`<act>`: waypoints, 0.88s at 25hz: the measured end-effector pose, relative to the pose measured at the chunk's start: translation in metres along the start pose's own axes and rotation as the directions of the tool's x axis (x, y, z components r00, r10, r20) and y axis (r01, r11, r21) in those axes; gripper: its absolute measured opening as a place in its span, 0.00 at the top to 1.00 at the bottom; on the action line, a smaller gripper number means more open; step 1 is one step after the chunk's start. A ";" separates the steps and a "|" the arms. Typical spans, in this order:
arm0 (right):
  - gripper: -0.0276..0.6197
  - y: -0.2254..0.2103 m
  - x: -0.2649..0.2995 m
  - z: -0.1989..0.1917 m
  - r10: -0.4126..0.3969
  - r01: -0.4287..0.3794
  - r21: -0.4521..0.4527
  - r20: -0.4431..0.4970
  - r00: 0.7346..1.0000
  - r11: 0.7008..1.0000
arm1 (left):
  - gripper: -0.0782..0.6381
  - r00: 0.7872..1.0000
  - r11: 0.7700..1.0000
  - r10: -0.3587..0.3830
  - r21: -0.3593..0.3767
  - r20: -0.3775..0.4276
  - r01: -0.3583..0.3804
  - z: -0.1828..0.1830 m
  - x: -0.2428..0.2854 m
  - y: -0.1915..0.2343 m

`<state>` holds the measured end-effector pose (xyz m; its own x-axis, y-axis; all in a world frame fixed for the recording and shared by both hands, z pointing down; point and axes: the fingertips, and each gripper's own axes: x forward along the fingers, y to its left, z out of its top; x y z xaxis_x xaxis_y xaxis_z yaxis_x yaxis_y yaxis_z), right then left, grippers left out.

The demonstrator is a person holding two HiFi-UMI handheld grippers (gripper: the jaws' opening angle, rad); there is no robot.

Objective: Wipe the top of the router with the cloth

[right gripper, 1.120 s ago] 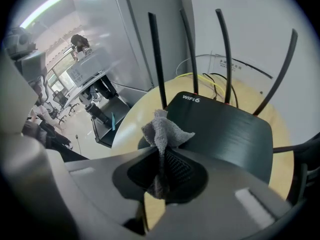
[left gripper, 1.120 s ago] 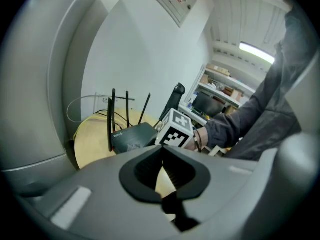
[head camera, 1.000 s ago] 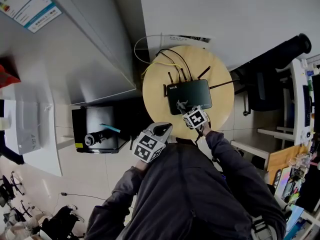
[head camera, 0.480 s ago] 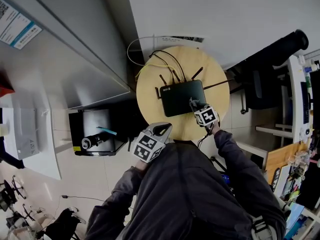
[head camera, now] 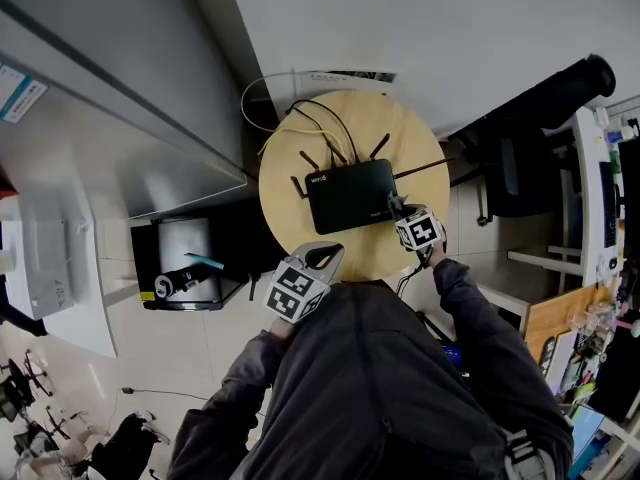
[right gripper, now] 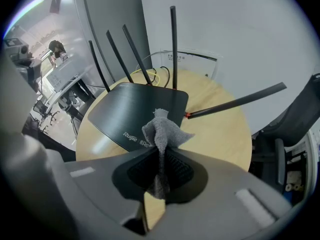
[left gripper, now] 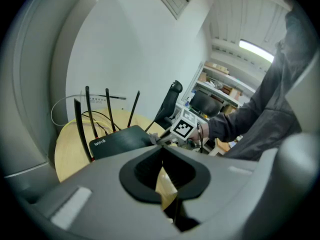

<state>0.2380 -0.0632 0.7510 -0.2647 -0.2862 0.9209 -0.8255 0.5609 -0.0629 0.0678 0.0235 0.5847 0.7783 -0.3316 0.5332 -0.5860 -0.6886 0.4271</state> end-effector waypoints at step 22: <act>0.91 0.181 0.008 0.034 0.205 -0.188 -0.124 0.141 0.969 0.974 | 0.89 0.998 1.000 -0.013 0.008 -0.058 0.014 -0.040 -0.042 0.005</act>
<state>0.0697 0.0096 0.7340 -0.4959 -0.2719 0.8247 -0.6927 0.6967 -0.1867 0.0235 0.0598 0.5933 0.7715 -0.2846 0.5690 -0.5736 -0.6980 0.4287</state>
